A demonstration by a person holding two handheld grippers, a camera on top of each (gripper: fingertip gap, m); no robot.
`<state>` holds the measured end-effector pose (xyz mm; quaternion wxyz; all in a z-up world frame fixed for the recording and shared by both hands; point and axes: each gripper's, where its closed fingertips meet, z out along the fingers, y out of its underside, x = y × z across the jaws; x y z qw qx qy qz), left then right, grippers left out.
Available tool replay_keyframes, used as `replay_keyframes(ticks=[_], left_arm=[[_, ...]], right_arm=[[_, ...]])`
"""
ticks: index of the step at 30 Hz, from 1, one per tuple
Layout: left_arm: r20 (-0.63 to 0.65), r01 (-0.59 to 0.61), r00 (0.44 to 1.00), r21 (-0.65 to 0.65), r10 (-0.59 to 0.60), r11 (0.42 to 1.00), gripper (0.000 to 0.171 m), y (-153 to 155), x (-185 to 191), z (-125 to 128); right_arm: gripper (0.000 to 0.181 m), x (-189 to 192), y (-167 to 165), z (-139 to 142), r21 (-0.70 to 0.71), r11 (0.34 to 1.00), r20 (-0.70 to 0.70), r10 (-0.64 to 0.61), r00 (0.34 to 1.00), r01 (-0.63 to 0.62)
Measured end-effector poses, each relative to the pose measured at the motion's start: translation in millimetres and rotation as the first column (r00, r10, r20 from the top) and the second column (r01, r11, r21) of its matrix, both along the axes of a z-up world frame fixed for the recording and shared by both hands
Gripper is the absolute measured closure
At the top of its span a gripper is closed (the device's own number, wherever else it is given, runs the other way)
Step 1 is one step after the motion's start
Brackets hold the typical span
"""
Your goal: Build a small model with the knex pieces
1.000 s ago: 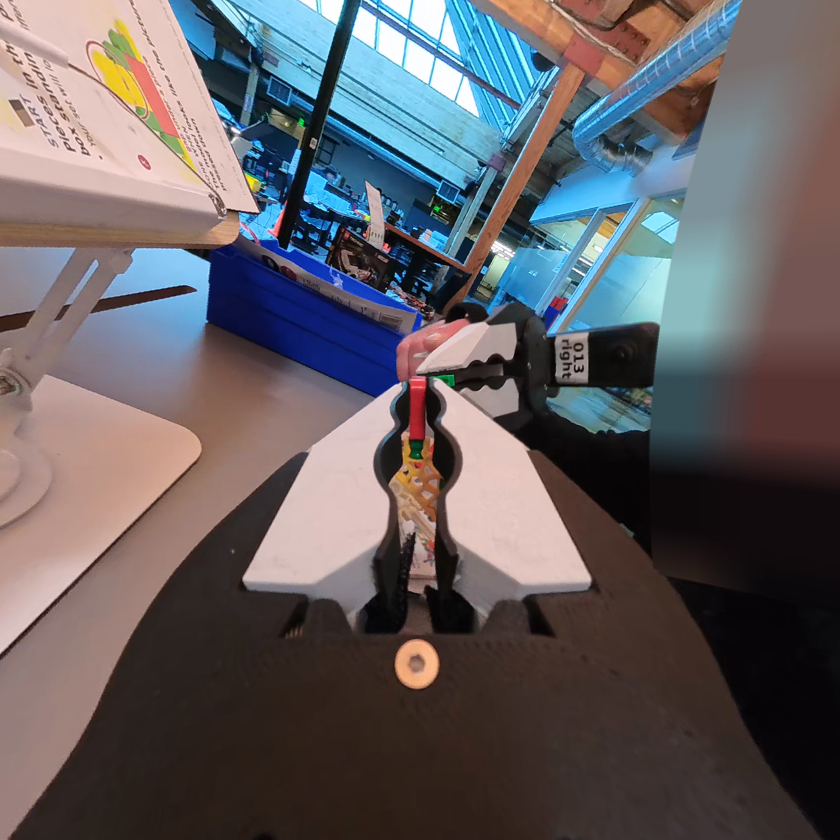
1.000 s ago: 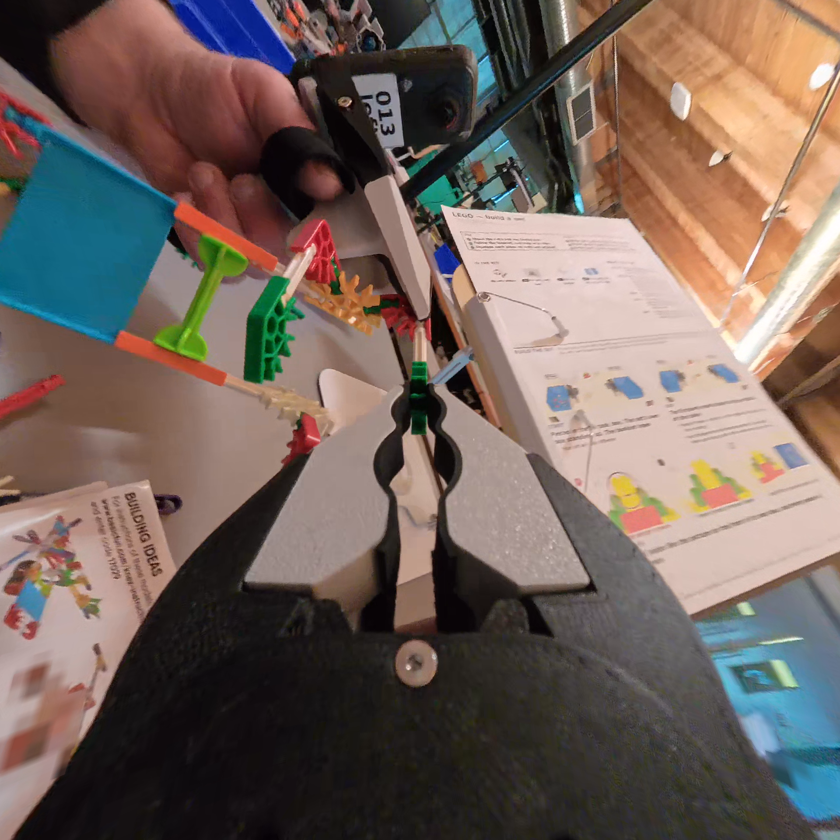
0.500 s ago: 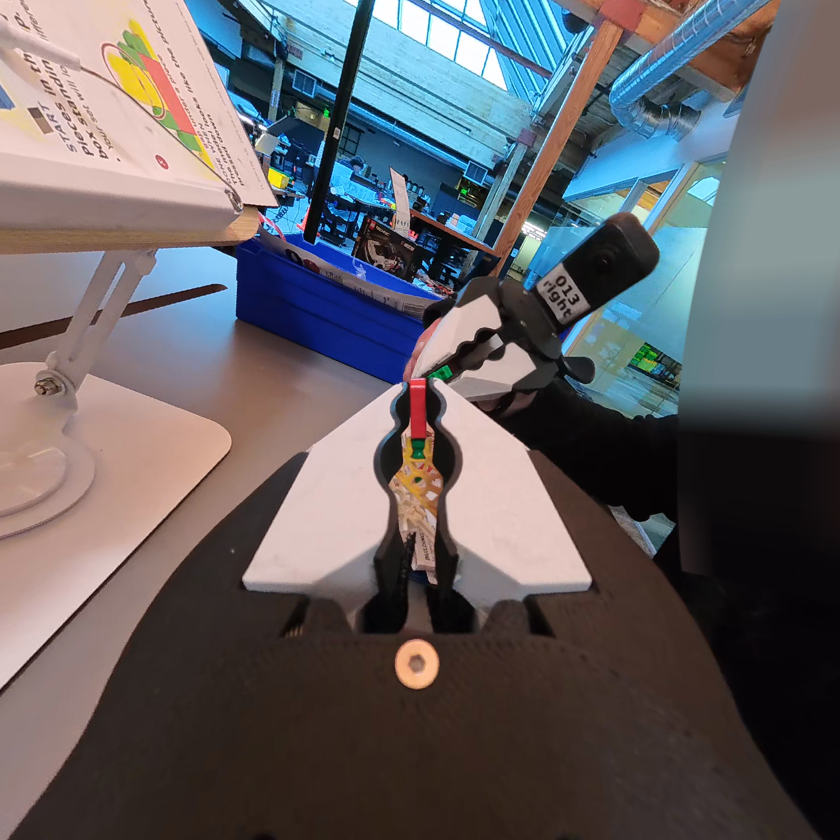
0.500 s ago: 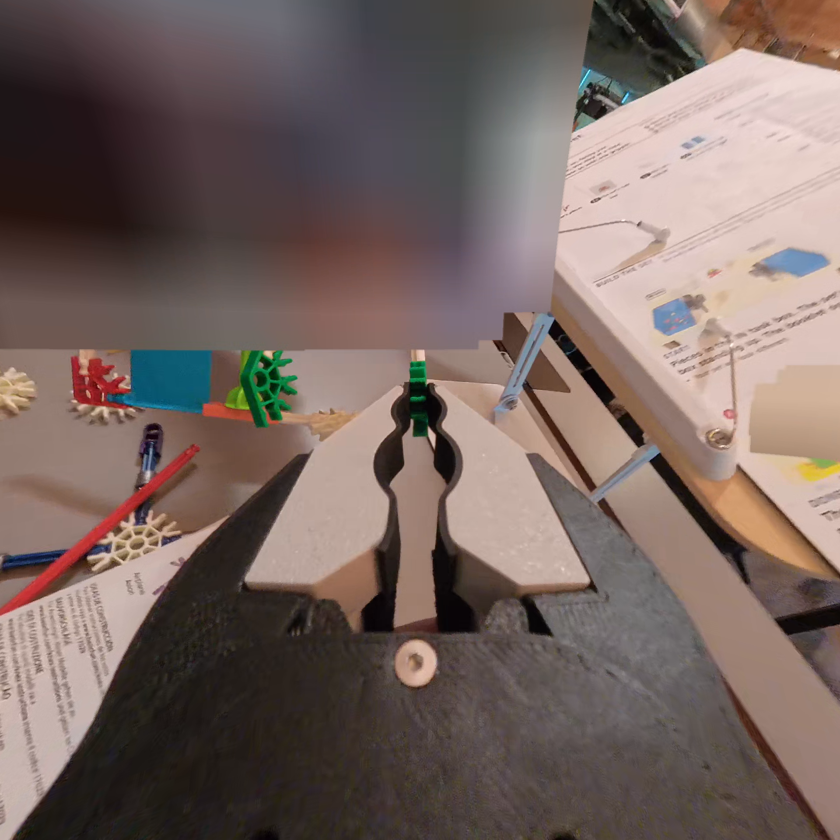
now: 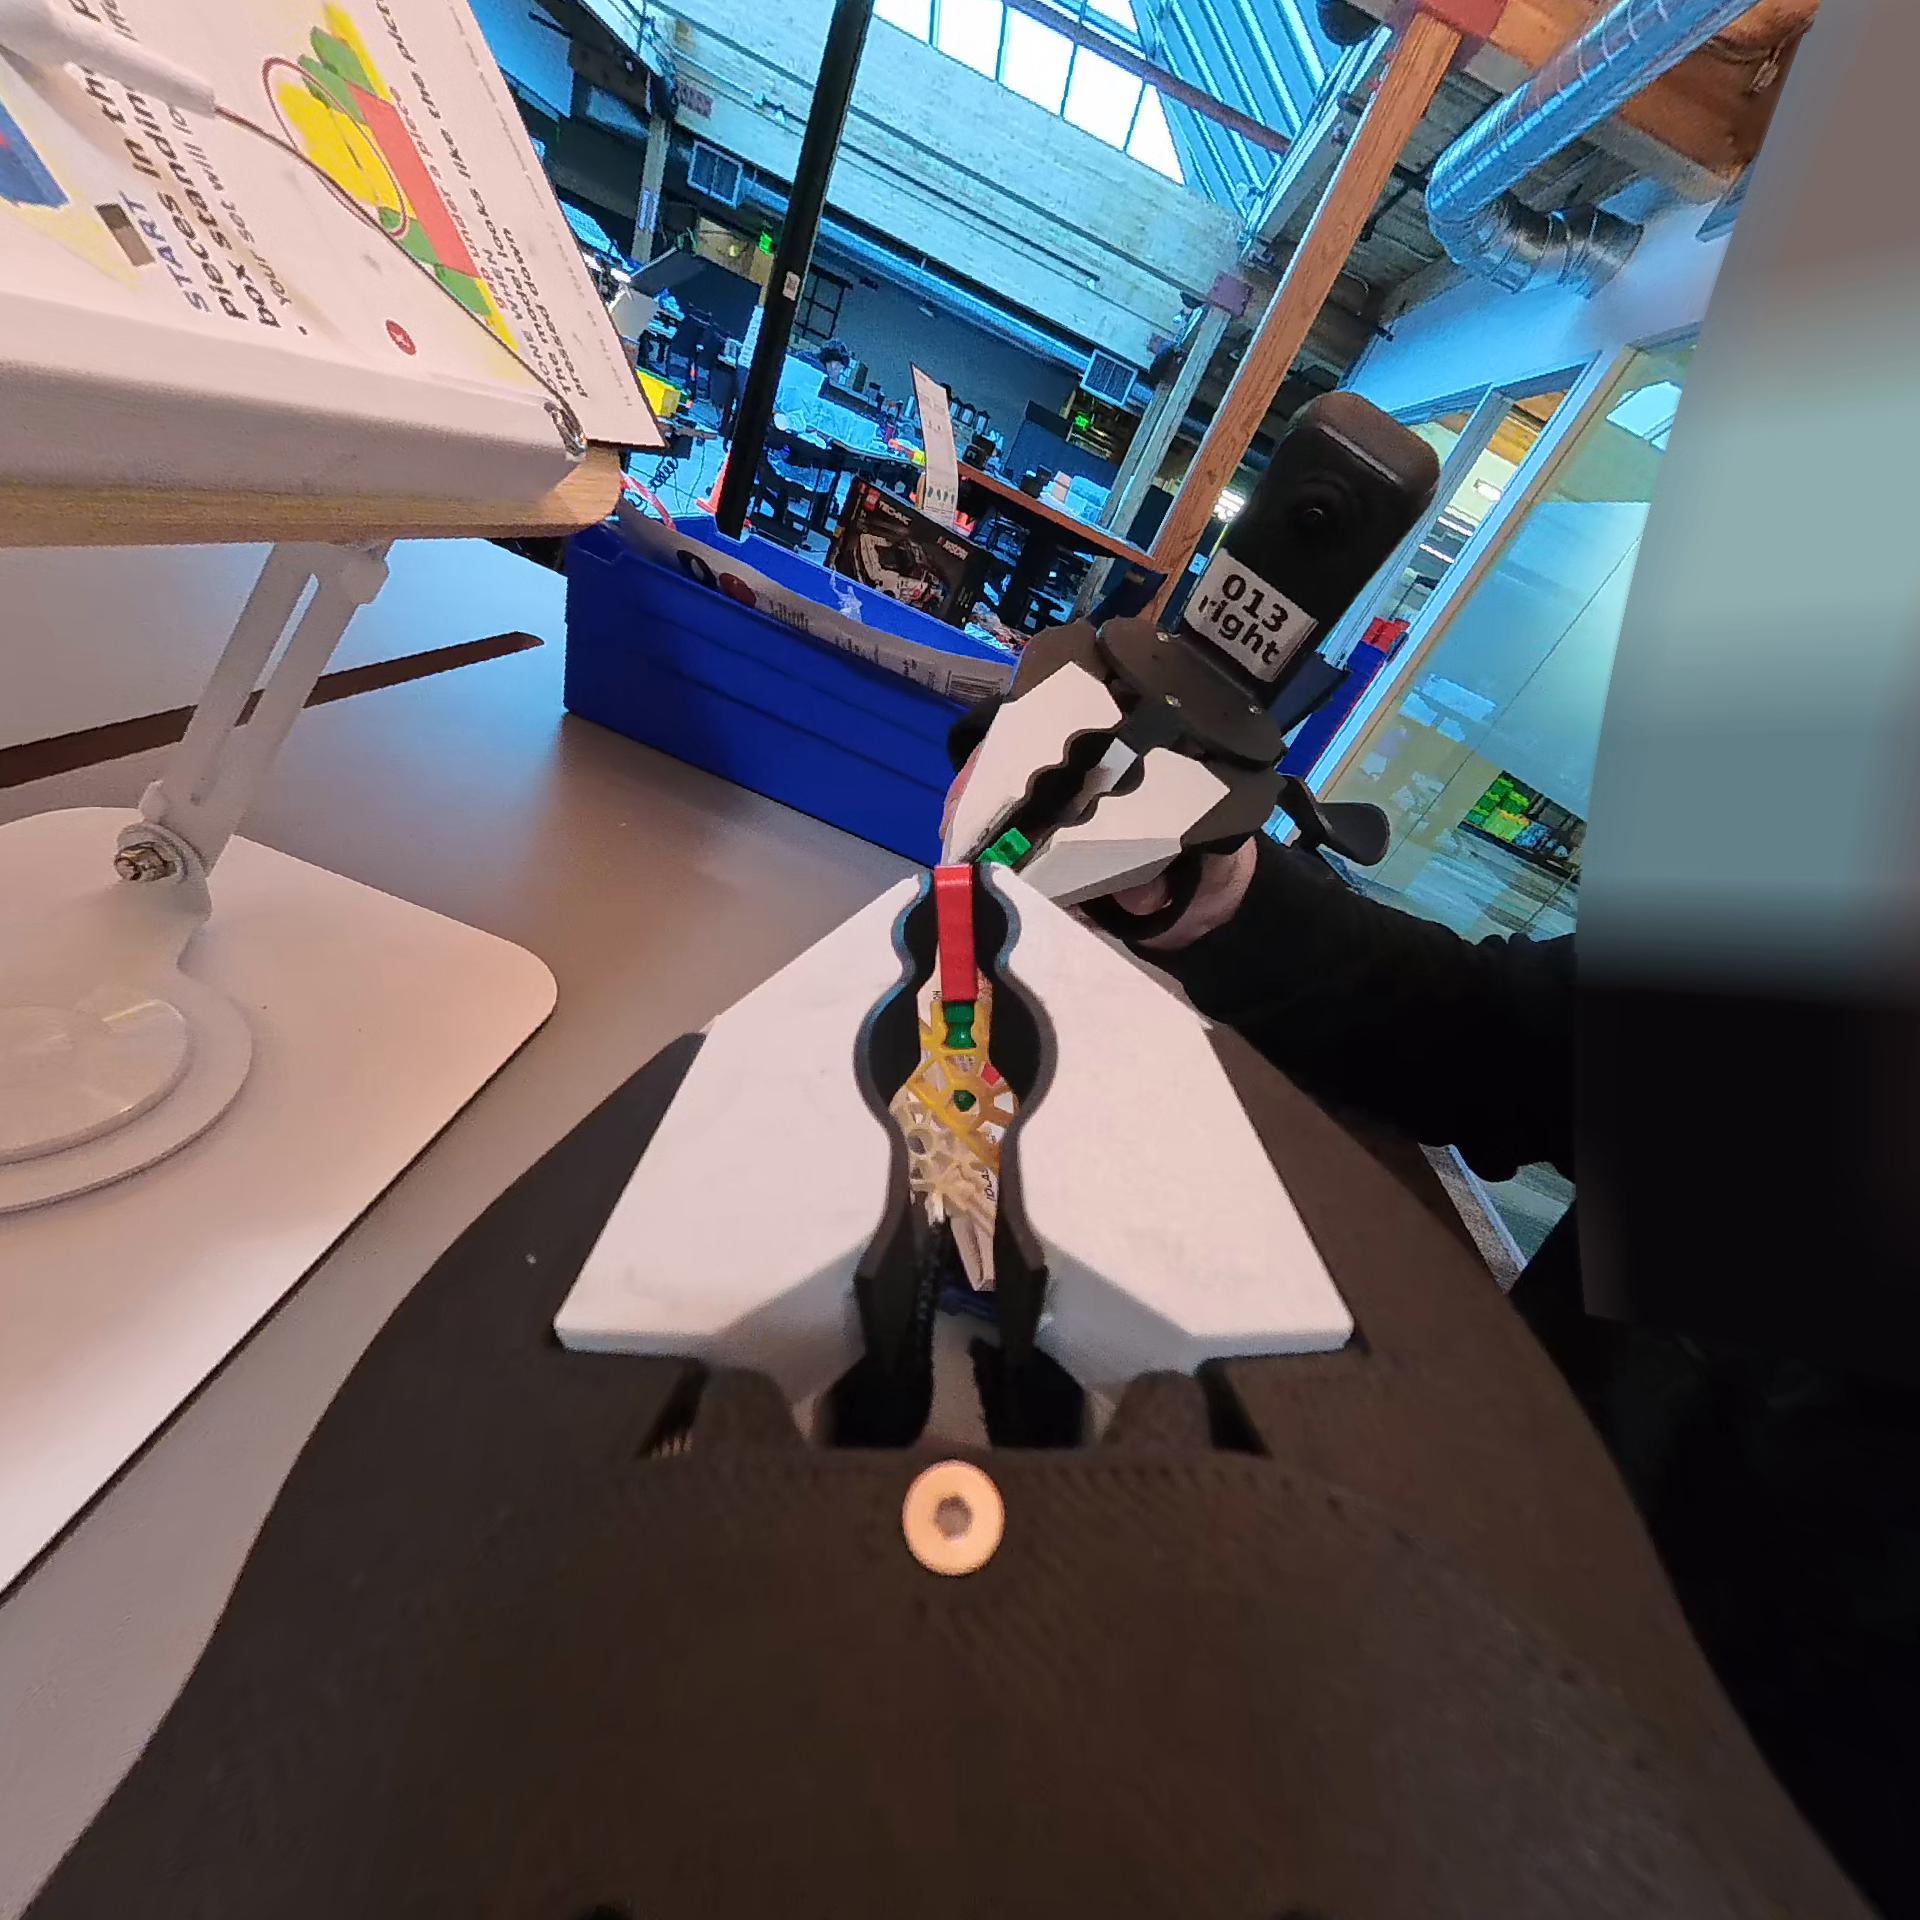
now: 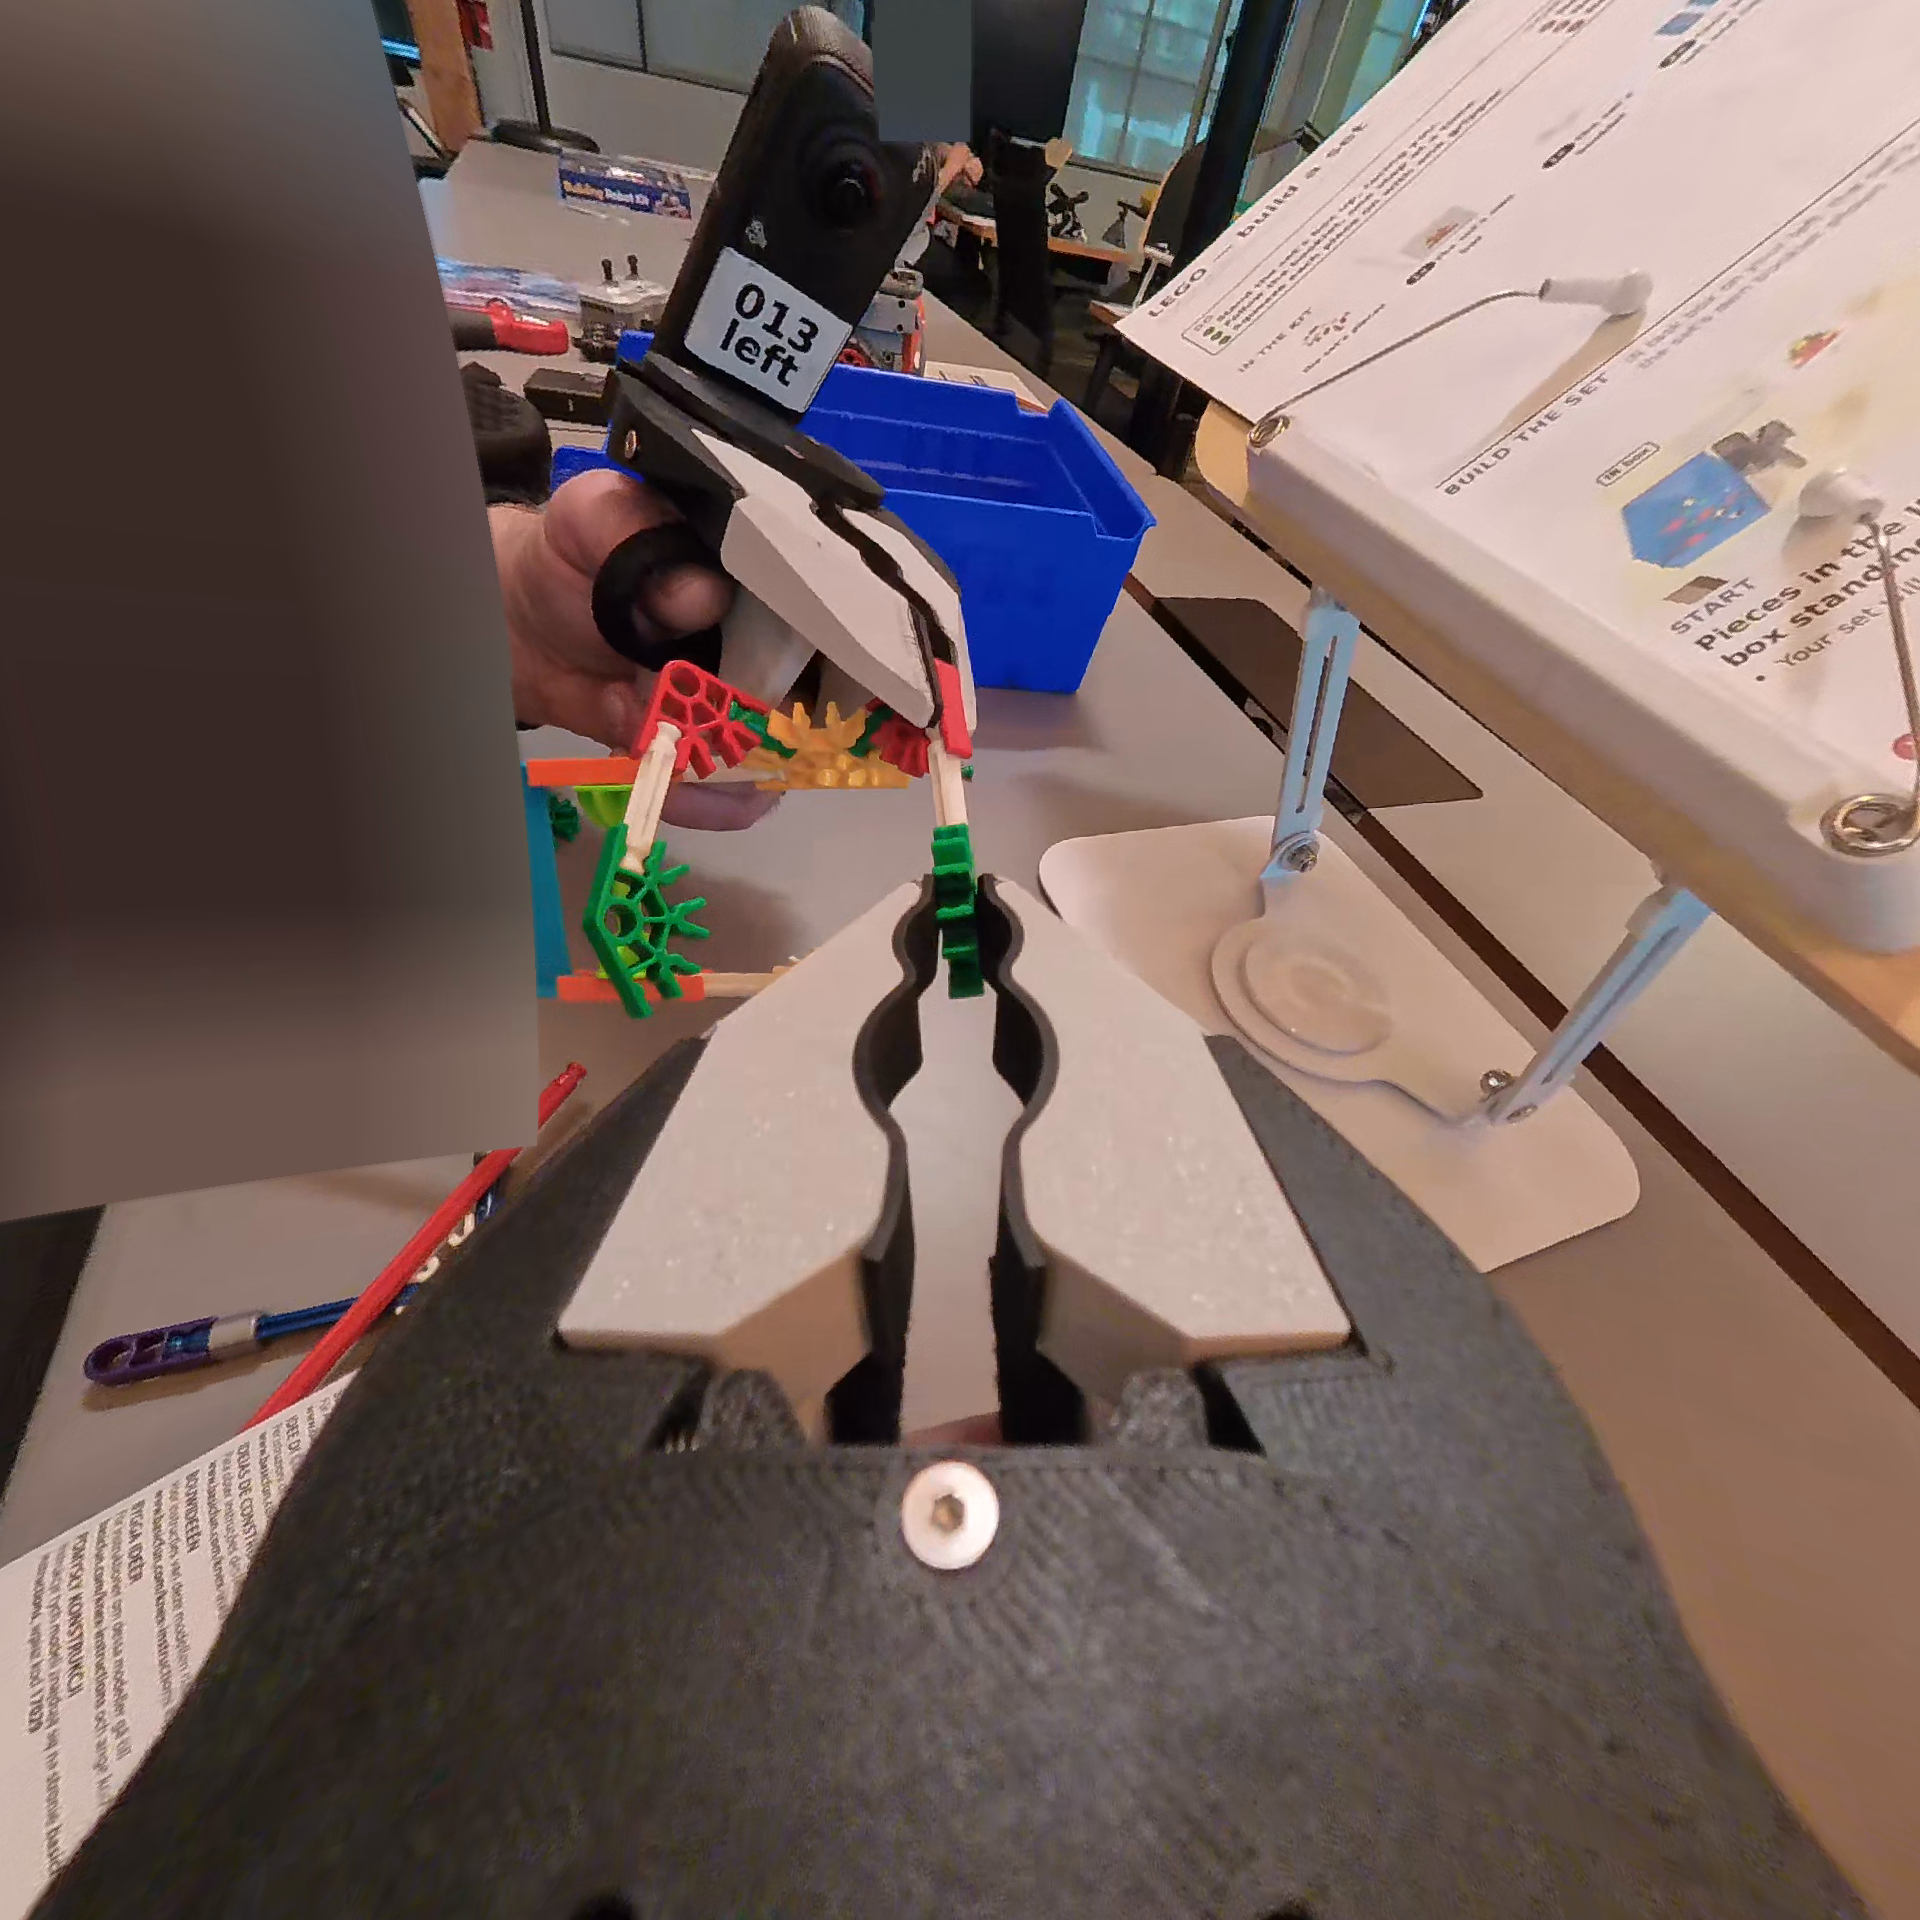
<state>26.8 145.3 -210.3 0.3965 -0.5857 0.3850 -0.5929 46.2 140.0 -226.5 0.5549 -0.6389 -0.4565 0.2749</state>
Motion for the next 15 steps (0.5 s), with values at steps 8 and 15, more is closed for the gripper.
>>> replay_keyframes(ticks=[8, 15], left_arm=[[-0.007, 0.0, 1.0, 0.009, 0.0, 1.0, 0.168, 0.6, 0.8, -1.6], [-0.013, -0.004, 1.0, 0.009, 0.004, 1.0, 0.168, 2.4, 1.3, -4.9]], right_arm=[[0.177, 1.0, 0.7, -1.3, -0.06, 0.998, -0.03, 0.011, 0.999, -0.012], [0.176, 1.5, 2.5, -4.2, -0.093, 0.996, -0.035, 0.005, 0.999, -0.008]])
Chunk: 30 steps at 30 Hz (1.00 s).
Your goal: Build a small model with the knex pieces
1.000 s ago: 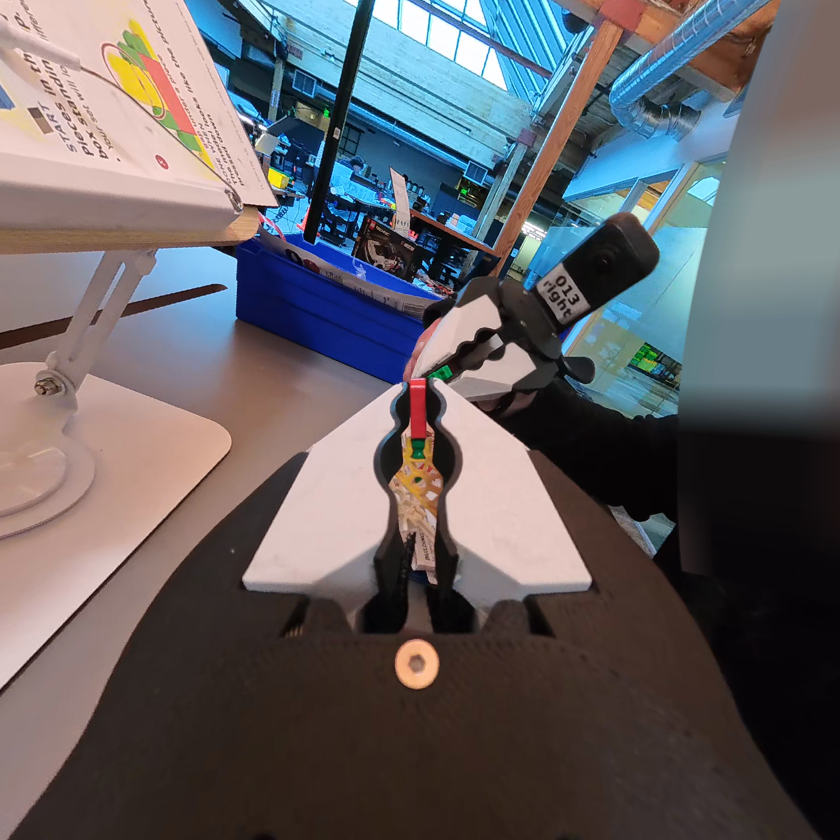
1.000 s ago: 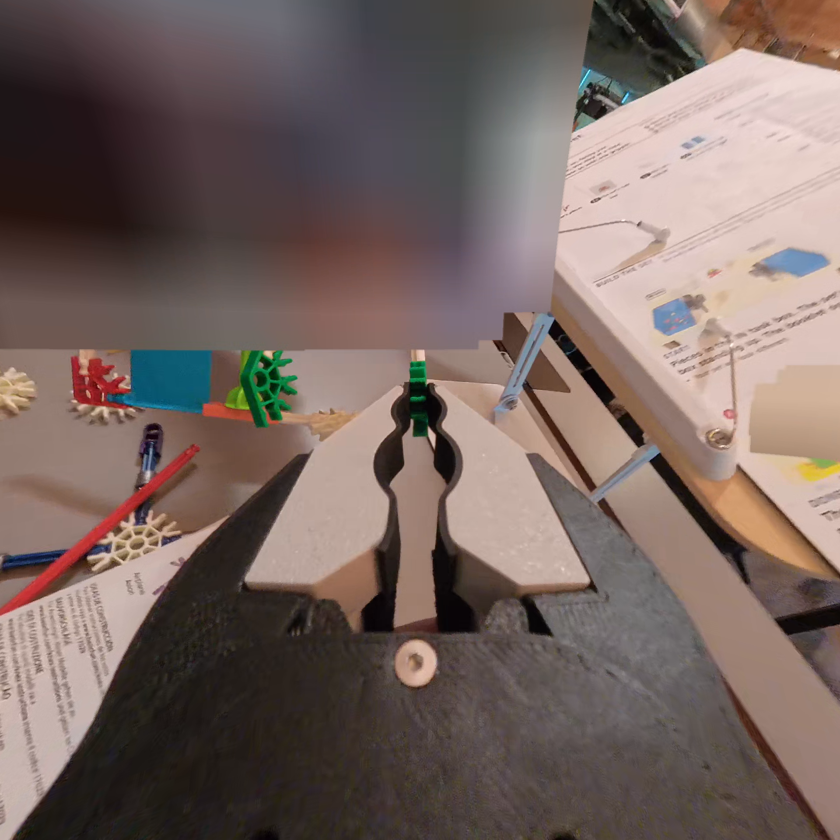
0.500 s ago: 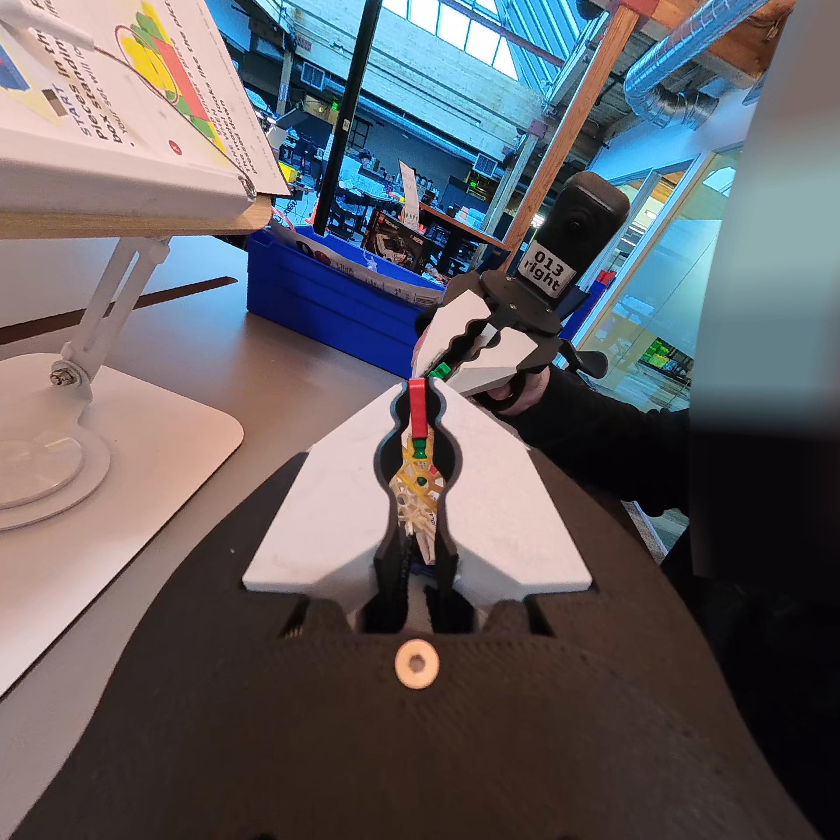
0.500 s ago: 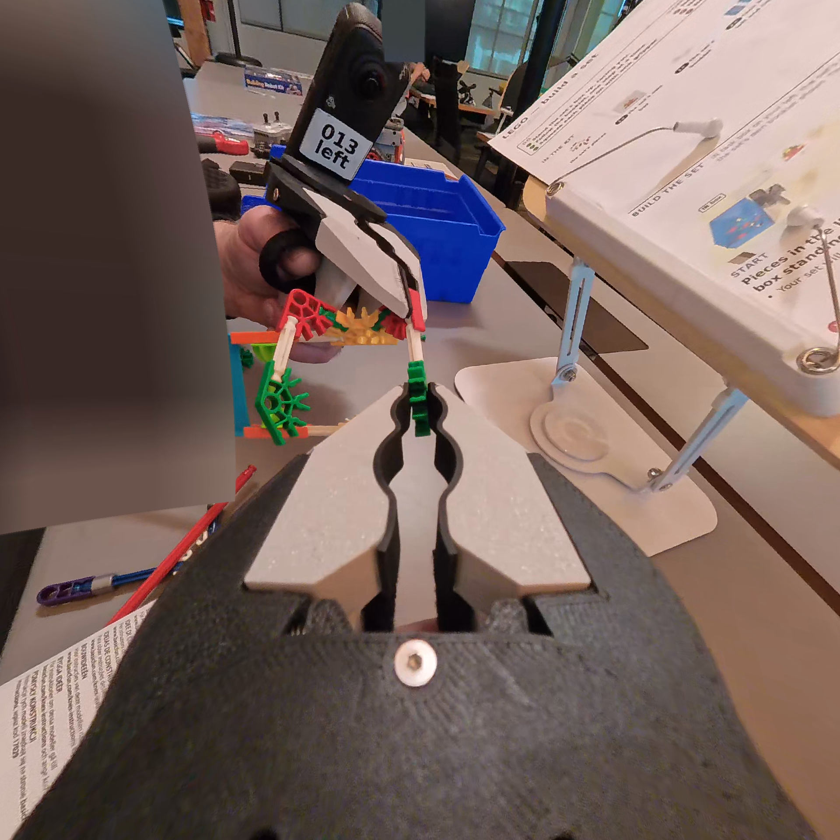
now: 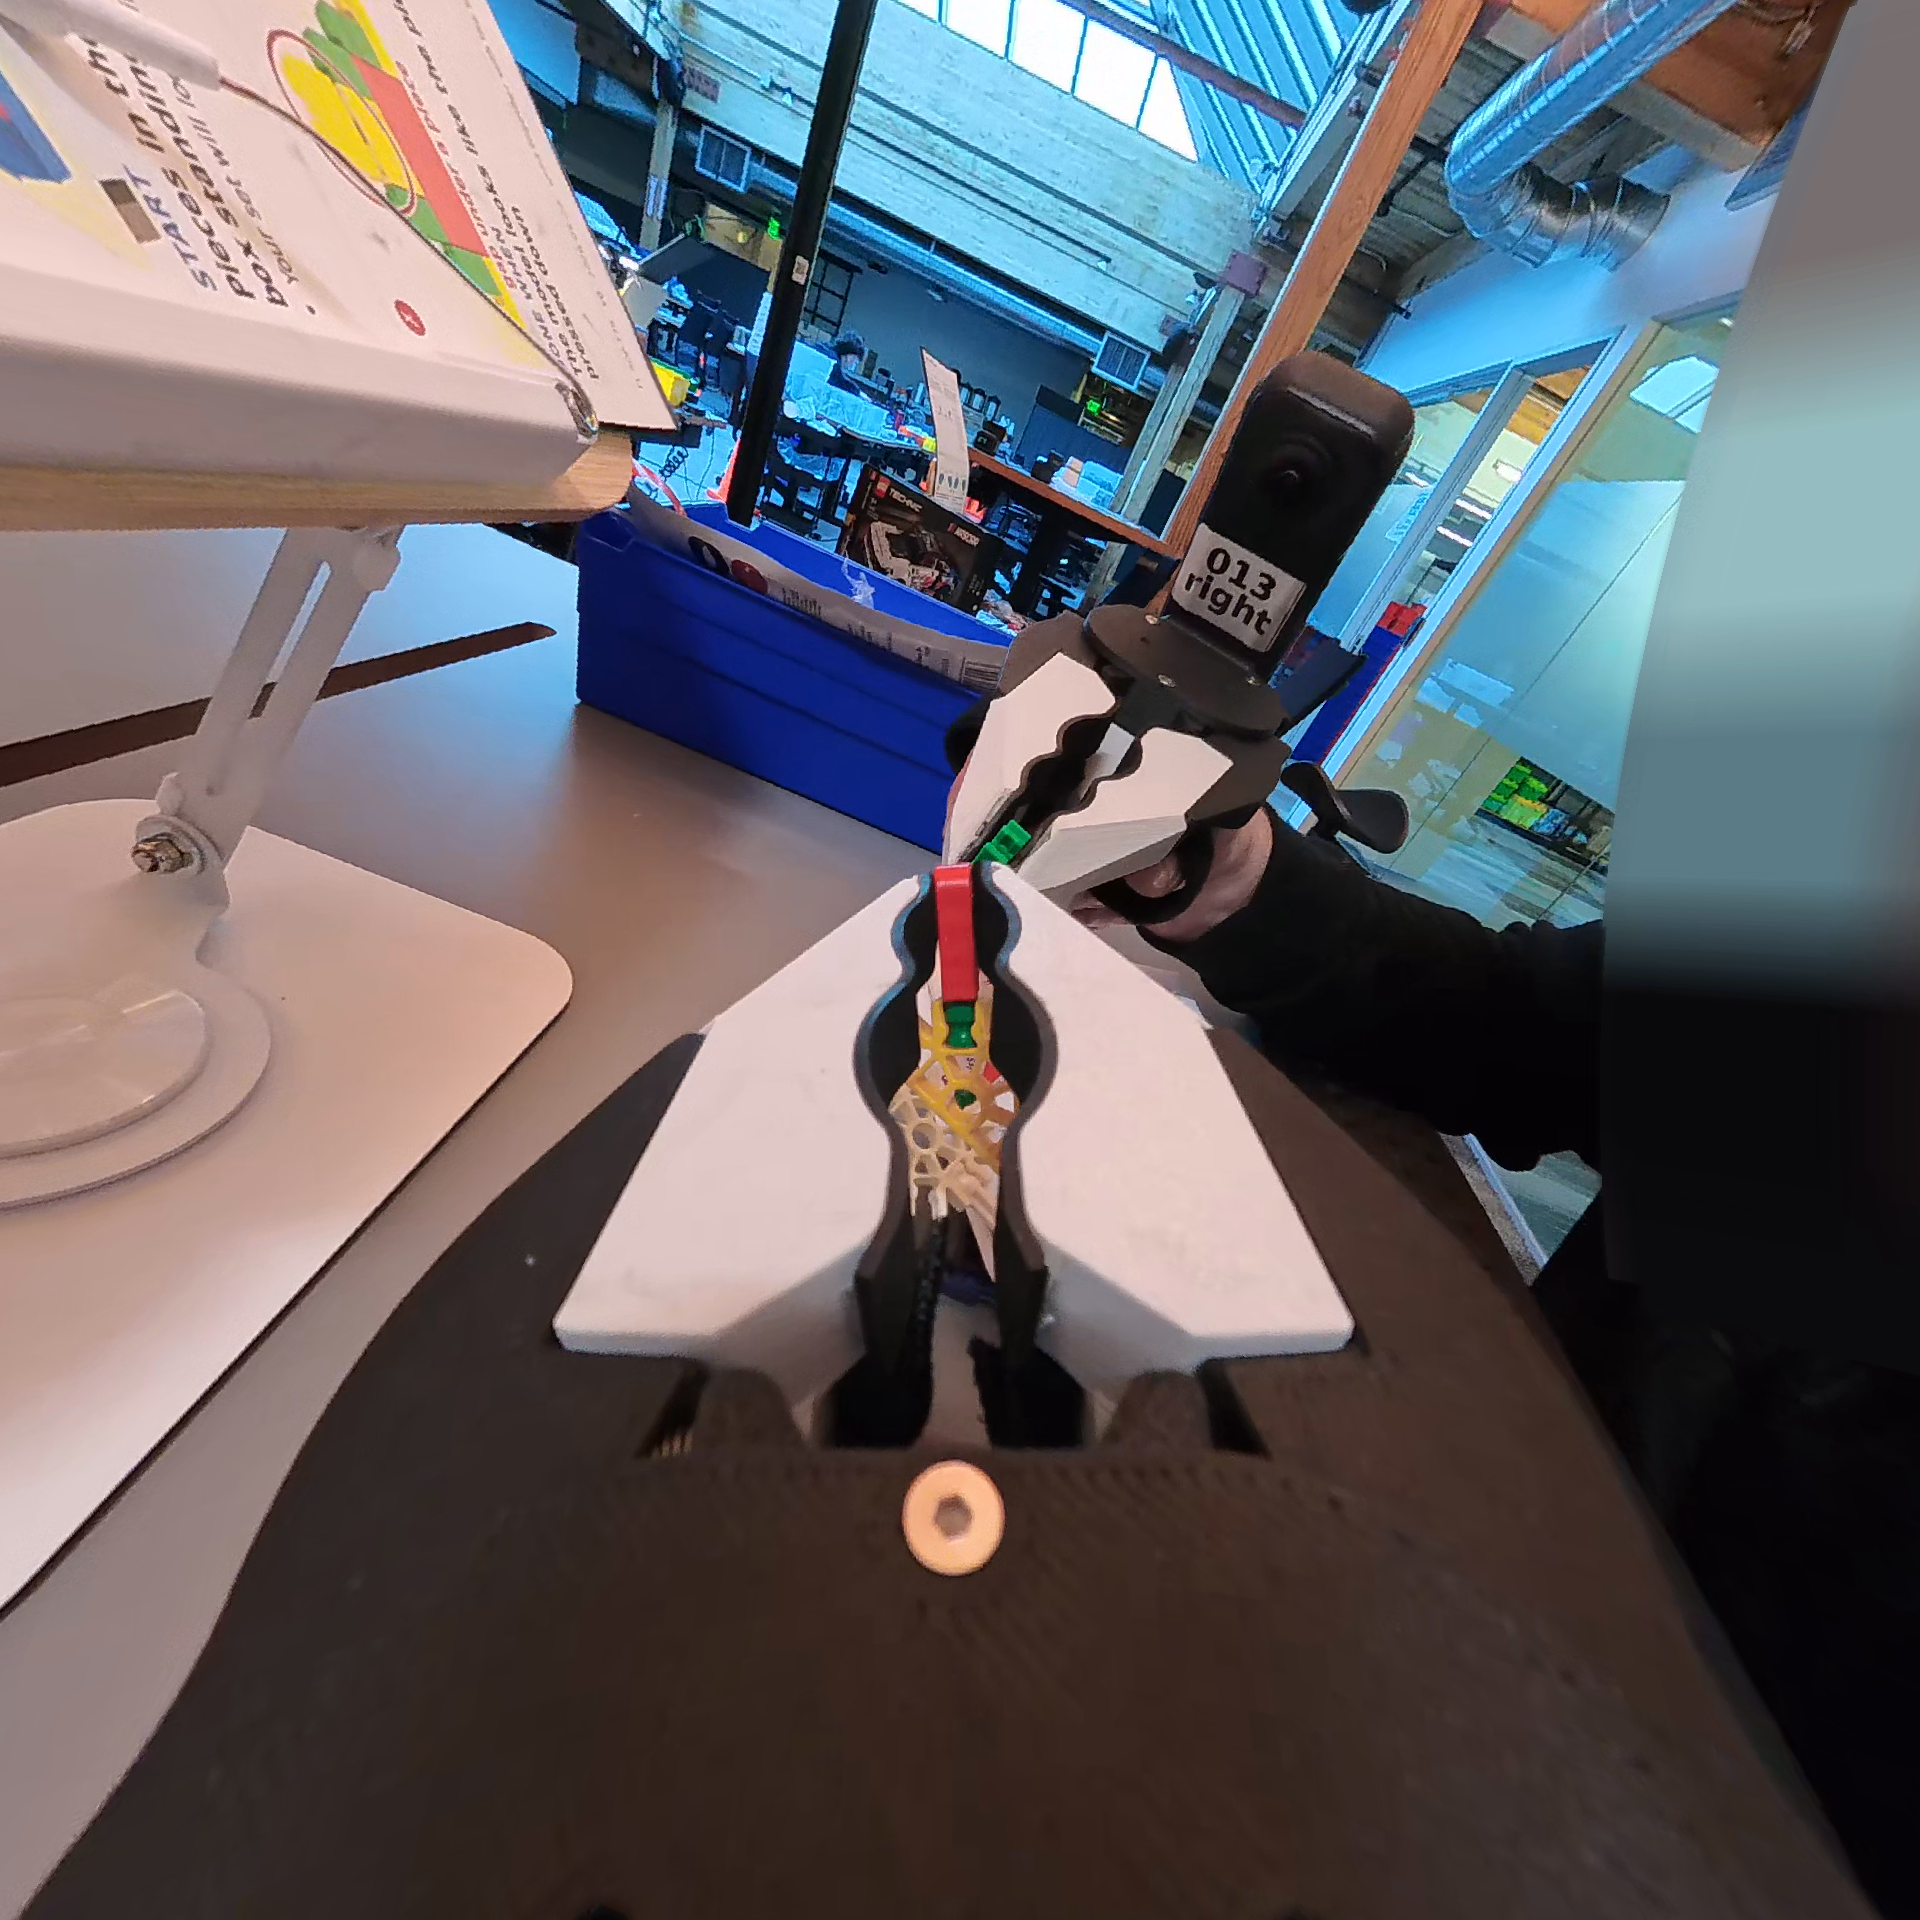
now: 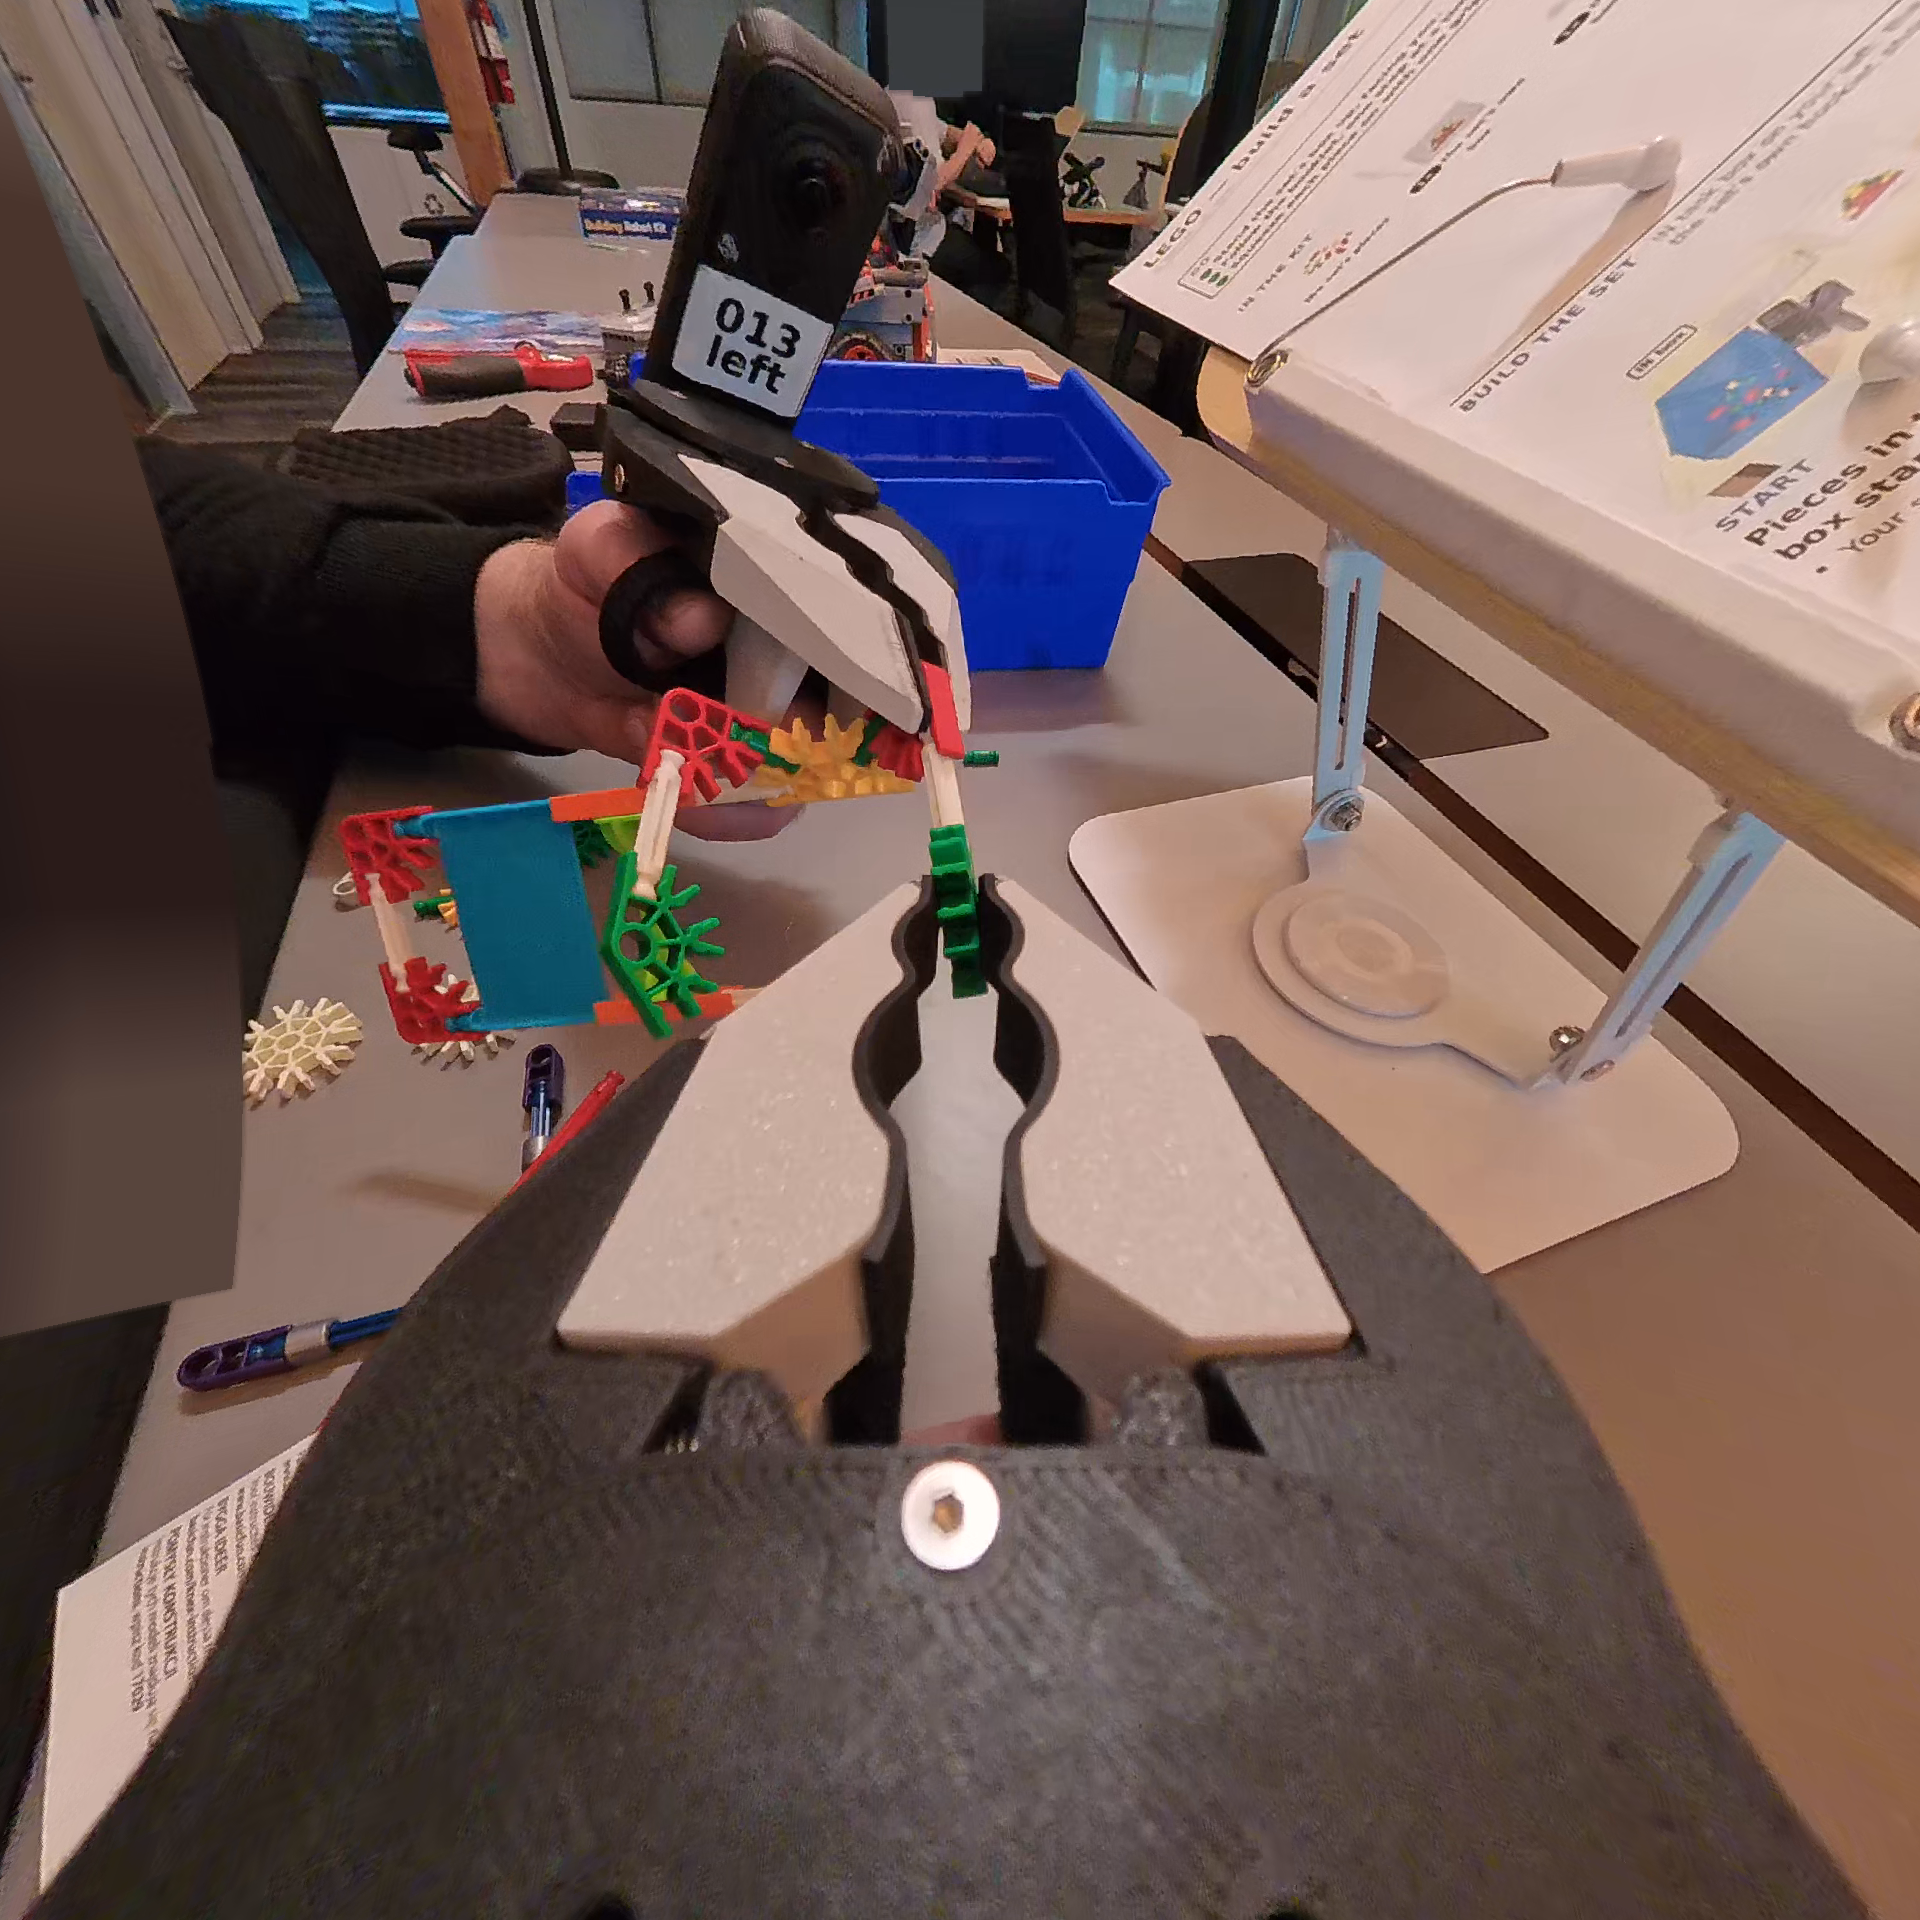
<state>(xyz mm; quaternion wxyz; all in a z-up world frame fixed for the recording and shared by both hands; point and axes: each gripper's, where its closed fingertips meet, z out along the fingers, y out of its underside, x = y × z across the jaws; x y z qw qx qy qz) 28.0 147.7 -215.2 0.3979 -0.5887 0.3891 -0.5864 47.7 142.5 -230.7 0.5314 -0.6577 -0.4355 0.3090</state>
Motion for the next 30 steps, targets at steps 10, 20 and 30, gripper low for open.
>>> replay_keyframes(ticks=[10, 20, 30], left_arm=[[0.007, -0.027, 1.0, -0.048, 0.027, 0.998, 0.158, 10, -1, -6], [-0.036, -0.017, 0.999, -0.051, 0.015, 0.999, 0.156, 9, 5, -17], [-0.042, -0.025, 0.999, -0.047, 0.023, 0.999, 0.164, 10, 6, -19]], right_arm=[[0.177, 4, 8, -8, -0.015, 0.999, 0.026, -0.041, 0.999, 0.041], [0.177, 4, 10, -9, -0.011, 0.999, 0.027, -0.051, 0.998, 0.051], [0.177, 4, 9, -9, -0.007, 0.999, 0.029, -0.049, 0.998, 0.049]])
